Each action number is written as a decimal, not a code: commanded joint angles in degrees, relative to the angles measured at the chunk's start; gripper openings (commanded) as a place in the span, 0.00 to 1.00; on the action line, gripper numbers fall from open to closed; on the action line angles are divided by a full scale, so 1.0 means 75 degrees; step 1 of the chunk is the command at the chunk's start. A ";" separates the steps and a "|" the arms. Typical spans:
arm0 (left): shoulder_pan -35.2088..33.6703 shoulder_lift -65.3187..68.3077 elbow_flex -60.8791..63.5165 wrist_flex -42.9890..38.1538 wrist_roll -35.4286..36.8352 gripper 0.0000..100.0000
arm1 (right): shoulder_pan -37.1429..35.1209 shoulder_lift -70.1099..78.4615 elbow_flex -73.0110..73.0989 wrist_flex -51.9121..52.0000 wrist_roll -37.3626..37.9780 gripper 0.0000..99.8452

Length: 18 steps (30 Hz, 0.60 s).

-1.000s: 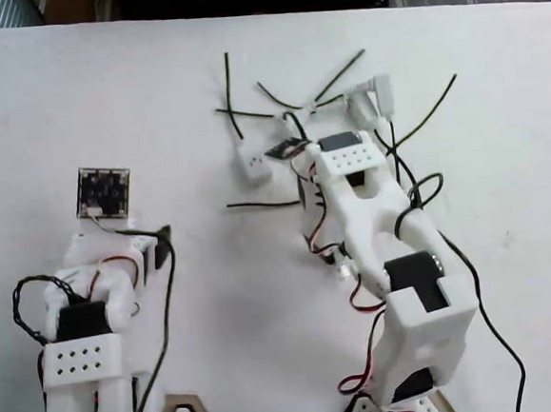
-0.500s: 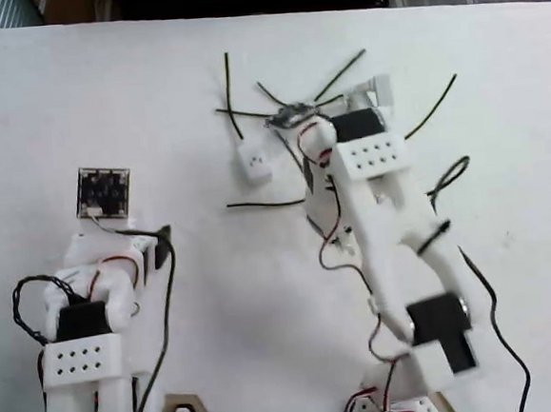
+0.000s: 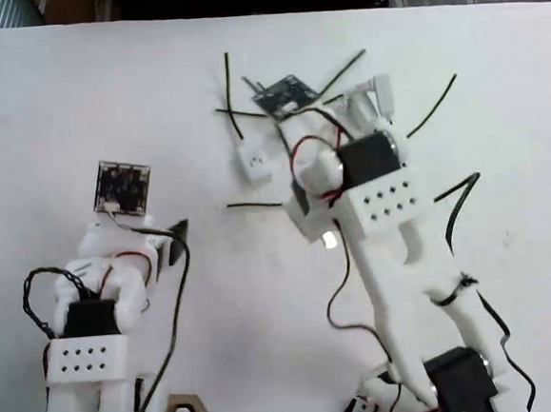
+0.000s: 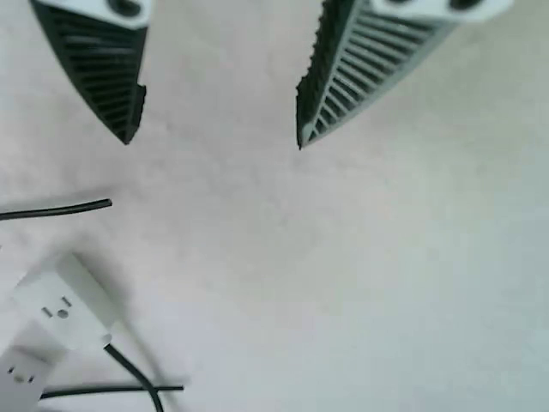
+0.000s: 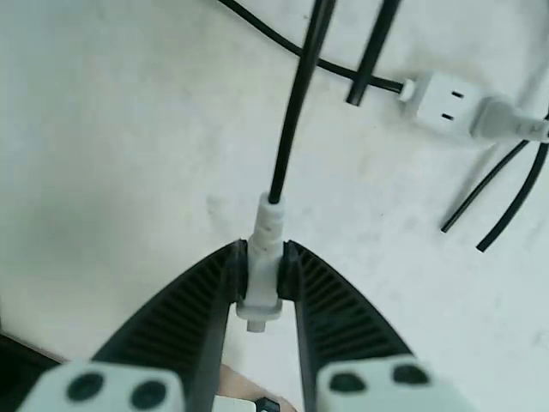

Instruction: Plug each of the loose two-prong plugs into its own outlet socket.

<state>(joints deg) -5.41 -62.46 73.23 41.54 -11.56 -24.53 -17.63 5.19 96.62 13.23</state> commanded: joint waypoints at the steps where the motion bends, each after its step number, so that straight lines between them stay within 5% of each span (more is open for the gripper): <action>1: 0.0346 -0.0147 -0.0574 -0.0117 0.0070 0.28 | -0.0440 -0.0979 0.0105 -0.0100 -0.0188 0.02; 18: 0.2045 -0.0147 -0.1512 -0.0188 0.0070 0.23 | -0.0862 -0.5691 0.5392 -0.4495 -0.0211 0.02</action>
<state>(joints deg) 8.13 -62.46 64.97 41.54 -11.56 -29.80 -54.73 43.34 66.99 12.09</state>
